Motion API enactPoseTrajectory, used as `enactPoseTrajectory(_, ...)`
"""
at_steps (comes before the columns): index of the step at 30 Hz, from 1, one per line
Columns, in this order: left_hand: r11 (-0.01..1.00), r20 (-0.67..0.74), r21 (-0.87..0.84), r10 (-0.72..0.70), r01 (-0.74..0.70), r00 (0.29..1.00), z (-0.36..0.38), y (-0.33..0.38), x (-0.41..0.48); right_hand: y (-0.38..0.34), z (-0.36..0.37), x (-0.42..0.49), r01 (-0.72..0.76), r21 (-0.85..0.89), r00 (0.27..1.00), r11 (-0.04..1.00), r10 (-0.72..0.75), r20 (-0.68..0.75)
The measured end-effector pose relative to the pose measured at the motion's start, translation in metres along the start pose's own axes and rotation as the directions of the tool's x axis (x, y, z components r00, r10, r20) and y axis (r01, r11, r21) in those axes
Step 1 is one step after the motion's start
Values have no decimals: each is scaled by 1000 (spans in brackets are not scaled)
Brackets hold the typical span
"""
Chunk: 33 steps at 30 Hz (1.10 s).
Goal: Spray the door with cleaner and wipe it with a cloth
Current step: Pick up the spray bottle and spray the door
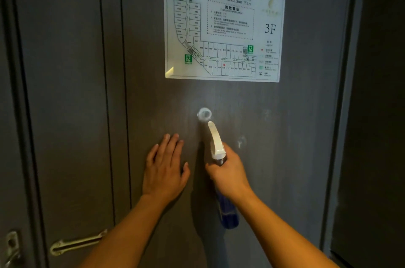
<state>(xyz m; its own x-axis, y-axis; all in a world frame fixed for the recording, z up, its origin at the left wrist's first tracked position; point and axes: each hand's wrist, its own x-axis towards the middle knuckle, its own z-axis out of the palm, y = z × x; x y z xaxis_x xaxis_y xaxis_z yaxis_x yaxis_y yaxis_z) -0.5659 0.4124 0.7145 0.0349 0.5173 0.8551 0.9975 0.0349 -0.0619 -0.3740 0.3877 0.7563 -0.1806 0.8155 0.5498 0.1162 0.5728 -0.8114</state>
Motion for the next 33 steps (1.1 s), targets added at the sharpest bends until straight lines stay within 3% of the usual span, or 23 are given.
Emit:
enactPoseTrajectory(9,999,-112,35,26,-22,993,4,0,-2,36,-53,-14,-45,-41,996,998,42,-74)
enactPoseTrajectory(19,998,-75,55,0,5,997,0,2,-1,55,-90,-23,-130,-127,986,983,115,-117)
enactPoseTrajectory(25,998,-25,55,-5,7,1000,-3,1,0,26,-114,5,-136,-25,956,990,124,-266)
enactPoseTrajectory(33,1000,6,22,9,-9,1000,-7,1,0,23,-118,8,-183,-106,954,977,150,-260)
